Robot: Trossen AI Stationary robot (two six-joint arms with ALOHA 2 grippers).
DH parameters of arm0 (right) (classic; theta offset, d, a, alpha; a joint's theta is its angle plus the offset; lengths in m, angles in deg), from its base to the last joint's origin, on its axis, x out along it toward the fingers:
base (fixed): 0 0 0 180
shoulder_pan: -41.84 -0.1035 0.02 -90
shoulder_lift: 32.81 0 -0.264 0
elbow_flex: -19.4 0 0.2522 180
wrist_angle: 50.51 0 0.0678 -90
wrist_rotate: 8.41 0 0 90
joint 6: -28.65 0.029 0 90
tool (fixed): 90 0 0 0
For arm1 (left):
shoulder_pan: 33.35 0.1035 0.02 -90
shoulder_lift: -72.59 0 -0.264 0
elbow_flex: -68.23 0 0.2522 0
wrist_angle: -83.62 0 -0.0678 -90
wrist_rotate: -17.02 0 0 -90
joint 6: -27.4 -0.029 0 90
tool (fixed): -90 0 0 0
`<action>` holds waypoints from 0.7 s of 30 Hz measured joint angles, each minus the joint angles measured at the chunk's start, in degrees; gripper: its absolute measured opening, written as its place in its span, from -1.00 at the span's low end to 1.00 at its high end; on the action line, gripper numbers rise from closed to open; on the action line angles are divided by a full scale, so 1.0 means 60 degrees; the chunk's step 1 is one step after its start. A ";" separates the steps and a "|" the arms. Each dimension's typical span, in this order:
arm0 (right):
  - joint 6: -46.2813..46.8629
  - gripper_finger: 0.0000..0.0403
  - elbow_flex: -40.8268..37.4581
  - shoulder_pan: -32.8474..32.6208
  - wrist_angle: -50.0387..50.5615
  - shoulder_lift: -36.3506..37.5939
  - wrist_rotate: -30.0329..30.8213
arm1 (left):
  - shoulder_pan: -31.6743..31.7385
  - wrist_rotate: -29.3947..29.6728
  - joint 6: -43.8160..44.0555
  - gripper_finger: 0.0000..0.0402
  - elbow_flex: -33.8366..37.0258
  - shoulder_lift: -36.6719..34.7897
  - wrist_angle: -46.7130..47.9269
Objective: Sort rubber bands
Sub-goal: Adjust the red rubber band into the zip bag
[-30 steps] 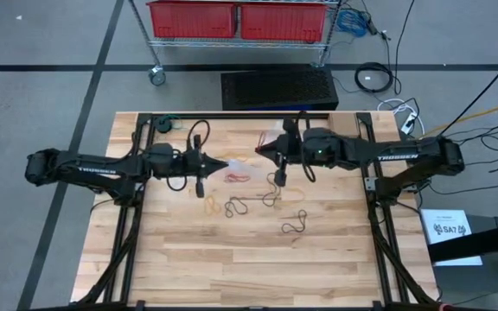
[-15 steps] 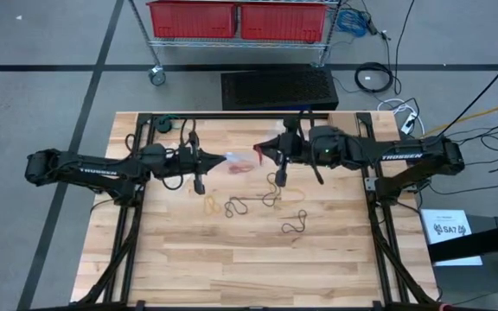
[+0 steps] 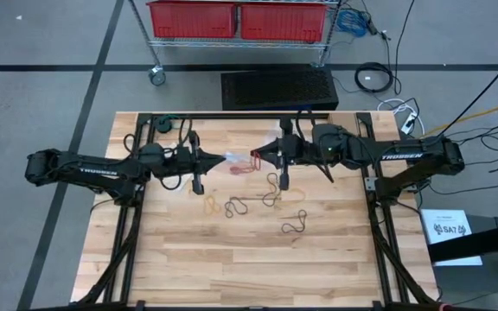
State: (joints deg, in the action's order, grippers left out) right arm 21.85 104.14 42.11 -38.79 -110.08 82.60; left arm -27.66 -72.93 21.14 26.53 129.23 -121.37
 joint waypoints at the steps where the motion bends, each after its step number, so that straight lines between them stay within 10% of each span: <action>1: -0.0025 -1.00 0.0000 0.0013 -0.0006 0.0000 -0.0230 | 0.0000 -0.0027 0.0000 -1.00 0.0000 0.0000 0.0005; 21: -0.0826 -1.00 0.0000 0.0157 -0.0252 -0.0004 -0.2431 | 0.0002 -0.1113 0.0498 -1.00 0.0000 0.0004 -0.0294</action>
State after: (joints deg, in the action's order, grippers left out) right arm 16.90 104.14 43.05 -40.30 -110.10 68.01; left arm -27.64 -79.61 24.12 26.53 129.25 -123.13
